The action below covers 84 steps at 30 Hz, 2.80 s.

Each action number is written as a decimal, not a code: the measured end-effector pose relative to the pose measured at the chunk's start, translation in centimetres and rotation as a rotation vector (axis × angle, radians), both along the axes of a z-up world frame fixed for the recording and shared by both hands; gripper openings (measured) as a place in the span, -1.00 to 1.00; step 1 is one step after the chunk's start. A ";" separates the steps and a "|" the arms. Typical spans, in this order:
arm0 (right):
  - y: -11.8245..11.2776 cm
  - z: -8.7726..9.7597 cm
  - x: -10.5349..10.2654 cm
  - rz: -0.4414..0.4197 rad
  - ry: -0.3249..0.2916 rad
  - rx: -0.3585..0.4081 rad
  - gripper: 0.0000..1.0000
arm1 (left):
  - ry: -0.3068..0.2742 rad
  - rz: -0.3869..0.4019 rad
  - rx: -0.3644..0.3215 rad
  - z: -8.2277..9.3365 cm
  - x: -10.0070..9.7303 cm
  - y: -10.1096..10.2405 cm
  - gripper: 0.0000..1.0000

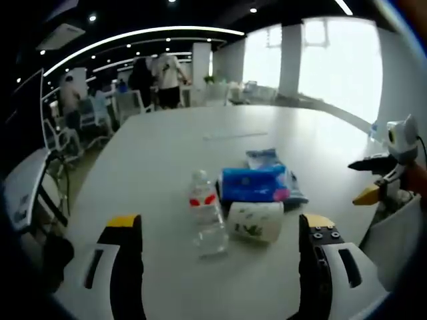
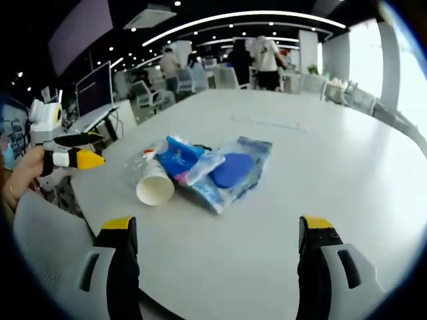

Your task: Arrange the tabletop items into an orderly group along one side of the table until the central work area is clear of visible clutter.

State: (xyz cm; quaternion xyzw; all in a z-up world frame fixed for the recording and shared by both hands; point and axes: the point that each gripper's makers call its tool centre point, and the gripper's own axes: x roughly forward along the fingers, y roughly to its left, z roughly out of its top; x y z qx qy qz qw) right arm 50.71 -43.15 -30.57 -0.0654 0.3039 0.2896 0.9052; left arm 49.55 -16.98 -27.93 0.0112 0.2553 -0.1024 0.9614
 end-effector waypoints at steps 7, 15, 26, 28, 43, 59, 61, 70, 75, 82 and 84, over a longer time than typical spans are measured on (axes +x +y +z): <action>0.0 0.0 0.0 -0.002 -0.003 -0.004 0.99 | 0.004 0.003 0.000 -0.1 0.0 0.2 0.90; 0.1 0.0 0.0 -0.002 0.001 -0.003 0.99 | 0.008 0.005 -0.001 -0.1 0.0 0.4 0.89; 0.2 -0.2 -0.1 -0.002 0.009 -0.003 0.99 | 0.000 0.009 -0.012 0.1 -0.1 0.4 0.89; 0.2 -0.2 -0.1 -0.001 0.012 0.000 0.99 | 0.004 0.007 -0.011 0.1 -0.1 0.3 0.89; 0.2 -0.2 -0.1 0.000 0.015 -0.001 0.99 | 0.020 0.009 -0.003 -0.3 -0.2 0.5 0.88; 0.2 -0.2 -0.2 0.004 0.018 0.005 0.99 | 0.031 0.004 -0.001 -0.5 -0.2 0.3 0.88; 0.3 -0.1 -0.2 0.007 0.017 0.005 0.99 | 0.029 0.006 -0.002 -0.4 -0.2 0.3 0.87; 0.4 0.1 -0.2 0.008 0.016 0.021 0.99 | 0.033 0.014 0.010 -0.4 -0.1 0.5 0.87; 0.3 0.0 -0.1 0.005 0.021 0.022 0.99 | 0.049 0.024 -0.021 -0.6 -0.2 0.5 0.86; 0.2 0.1 -0.1 0.000 0.020 0.024 0.99 | 0.055 0.007 0.002 0.1 0.1 0.5 0.86; 0.2 0.1 -0.1 -0.001 0.020 0.027 0.99 | 0.060 0.004 0.008 0.4 0.3 0.6 0.85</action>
